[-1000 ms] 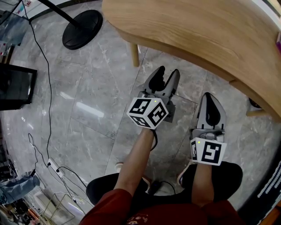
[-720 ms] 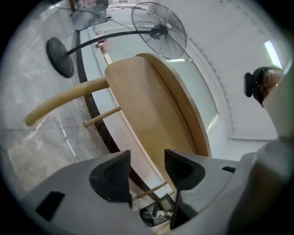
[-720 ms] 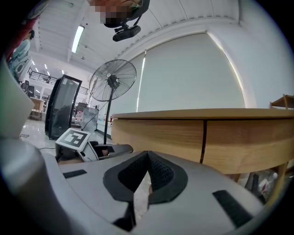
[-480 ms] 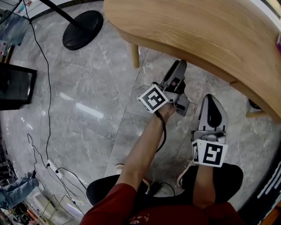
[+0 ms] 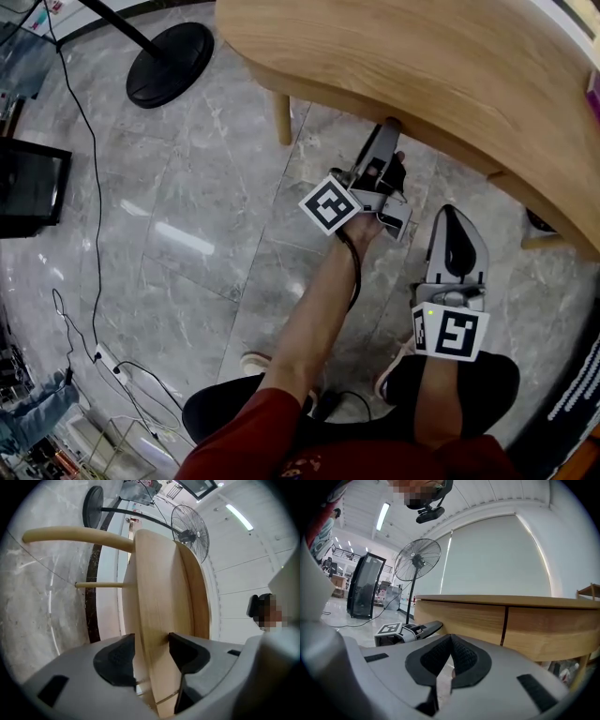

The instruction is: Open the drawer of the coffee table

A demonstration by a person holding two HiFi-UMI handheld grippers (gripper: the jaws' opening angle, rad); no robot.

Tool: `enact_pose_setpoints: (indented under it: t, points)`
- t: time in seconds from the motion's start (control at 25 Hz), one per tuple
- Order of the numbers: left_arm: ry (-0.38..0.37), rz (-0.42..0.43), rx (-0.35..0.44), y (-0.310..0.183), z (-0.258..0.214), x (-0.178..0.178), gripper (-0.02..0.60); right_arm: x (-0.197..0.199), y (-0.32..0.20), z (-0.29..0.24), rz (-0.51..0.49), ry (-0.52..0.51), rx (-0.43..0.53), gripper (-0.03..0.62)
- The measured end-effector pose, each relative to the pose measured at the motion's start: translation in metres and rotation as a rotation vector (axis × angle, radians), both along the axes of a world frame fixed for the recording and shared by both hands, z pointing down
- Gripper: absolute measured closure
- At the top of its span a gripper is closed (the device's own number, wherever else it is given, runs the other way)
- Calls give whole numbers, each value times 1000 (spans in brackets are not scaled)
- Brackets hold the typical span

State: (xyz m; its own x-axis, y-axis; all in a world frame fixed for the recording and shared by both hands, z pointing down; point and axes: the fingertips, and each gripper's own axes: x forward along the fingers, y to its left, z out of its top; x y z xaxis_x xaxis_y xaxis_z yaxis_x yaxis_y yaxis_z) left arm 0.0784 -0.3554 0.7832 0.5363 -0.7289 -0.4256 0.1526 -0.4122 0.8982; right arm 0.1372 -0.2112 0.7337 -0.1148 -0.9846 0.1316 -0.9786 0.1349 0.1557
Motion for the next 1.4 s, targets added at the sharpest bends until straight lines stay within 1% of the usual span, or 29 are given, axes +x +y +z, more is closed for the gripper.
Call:
enact_pose_setpoints:
  t: [0.12,0.16,0.36,0.48,0.6,0.8,0.96,1.12,1.2,1.28,1.36,1.4]
  points:
    - [17,-3,10,0,-2,-1,361,-3,1,1,-3,7,-2,599]
    - [23,-3,13,1,-3,-1,382,-3,2,1,-3,8,-1,599]
    - [38,9,4,2,-2,-3,401,-6,6,-5,-9,26,10,599]
    - [54,5,-23,2,-1,-3,430,-5,8,-8,-9,34,16,599]
    - [58,-1,-51,4,4,-5,477,-6,10,-9,-6,36,18,599]
    - [42,2,-45,8,3,-6,477,-12,15,-15,-8,37,30,599]
    - [72,-10,-24,6,3,-7,476,-14,16,-13,-13,53,27,599]
    - [76,-16,11,4,2,-8,474,-12,16,-12,-12,59,26,599]
    - [91,-14,23,4,1,-7,472,-12,18,-11,-17,67,26,599]
    - [106,-15,22,4,4,-6,458,-11,20,-11,-20,73,29,599]
    - [118,-19,23,3,6,-6,418,-10,21,-11,-18,69,32,599]
    - [124,-21,27,3,4,-6,417,-9,22,-11,-17,68,33,599]
